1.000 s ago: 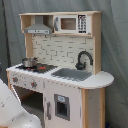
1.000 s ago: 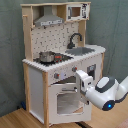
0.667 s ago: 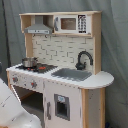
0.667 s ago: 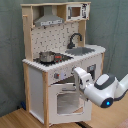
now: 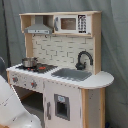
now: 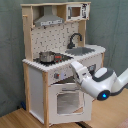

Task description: Play with the kitchen

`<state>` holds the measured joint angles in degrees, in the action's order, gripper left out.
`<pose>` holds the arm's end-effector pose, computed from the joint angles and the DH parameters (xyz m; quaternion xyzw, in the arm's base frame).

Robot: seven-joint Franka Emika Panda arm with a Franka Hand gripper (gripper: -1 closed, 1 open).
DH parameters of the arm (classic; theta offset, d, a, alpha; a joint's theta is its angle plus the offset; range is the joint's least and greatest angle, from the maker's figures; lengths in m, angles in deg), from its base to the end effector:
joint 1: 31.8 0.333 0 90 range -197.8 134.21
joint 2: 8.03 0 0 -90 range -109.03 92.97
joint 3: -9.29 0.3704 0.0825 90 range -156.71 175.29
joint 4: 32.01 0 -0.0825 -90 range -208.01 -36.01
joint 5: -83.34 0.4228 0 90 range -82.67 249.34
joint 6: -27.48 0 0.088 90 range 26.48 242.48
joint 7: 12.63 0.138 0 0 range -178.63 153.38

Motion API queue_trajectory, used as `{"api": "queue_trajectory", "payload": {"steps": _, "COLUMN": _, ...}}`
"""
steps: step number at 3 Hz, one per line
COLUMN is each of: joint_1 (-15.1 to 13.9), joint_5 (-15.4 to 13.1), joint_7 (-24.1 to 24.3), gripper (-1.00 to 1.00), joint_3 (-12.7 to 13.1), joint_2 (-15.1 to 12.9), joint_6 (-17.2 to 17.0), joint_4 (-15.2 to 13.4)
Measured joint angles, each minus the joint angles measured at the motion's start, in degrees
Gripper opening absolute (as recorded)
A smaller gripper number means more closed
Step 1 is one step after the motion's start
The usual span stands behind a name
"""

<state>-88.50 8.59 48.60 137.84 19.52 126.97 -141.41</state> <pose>0.2552 0.6014 0.4160 0.6260 0.2807 0.5538 0.4718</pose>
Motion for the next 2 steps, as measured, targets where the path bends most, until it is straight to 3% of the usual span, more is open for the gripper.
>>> {"api": "queue_trajectory", "payload": {"steps": 2, "joint_1": 0.0, "joint_5": 0.7, "joint_7": -12.9, "gripper": 1.00, "joint_3": -1.9, "joint_2": -5.2, "joint_6": -0.5, "joint_4": -1.0}}
